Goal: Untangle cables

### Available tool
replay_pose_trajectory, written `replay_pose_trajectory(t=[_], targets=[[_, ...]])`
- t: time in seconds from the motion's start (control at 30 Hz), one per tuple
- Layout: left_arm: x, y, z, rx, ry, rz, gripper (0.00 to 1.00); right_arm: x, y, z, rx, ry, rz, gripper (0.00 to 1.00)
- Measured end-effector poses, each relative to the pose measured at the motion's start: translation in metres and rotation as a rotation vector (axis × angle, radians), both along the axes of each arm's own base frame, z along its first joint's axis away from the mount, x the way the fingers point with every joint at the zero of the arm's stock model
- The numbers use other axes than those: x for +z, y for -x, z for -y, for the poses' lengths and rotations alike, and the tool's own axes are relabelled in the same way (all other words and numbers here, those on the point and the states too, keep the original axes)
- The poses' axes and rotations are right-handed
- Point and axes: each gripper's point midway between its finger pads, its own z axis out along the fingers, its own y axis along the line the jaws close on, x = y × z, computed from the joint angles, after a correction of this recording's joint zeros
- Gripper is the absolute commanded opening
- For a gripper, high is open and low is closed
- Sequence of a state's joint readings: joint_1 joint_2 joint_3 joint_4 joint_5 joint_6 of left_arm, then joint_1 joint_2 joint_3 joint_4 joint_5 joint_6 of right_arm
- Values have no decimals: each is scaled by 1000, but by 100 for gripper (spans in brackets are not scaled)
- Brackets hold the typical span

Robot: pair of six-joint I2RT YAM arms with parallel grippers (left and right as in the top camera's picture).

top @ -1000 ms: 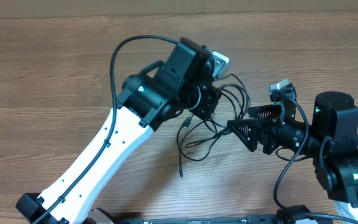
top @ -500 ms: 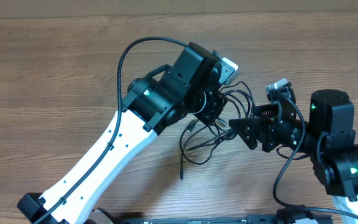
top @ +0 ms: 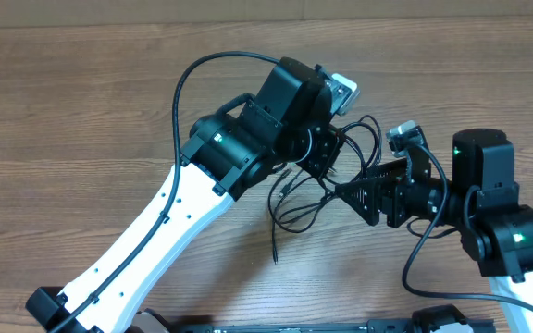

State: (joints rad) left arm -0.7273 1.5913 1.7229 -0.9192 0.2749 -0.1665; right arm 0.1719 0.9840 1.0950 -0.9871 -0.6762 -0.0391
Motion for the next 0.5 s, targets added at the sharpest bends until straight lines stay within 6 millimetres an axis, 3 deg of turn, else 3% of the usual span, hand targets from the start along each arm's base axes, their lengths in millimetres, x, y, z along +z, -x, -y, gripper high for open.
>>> replay_pose_trajectory(t=[0.3,0.43,0.5], targets=[[3,18,15,-91,34,-17,4,-21,-19,3,-27,48,-53,73],[4,20,16,-106,39,-18,4,-24,-21,7,-46,73,-49,62],[5,20,17,-111,44,-13,4,-25,-21,8,-48,79,-54,48]])
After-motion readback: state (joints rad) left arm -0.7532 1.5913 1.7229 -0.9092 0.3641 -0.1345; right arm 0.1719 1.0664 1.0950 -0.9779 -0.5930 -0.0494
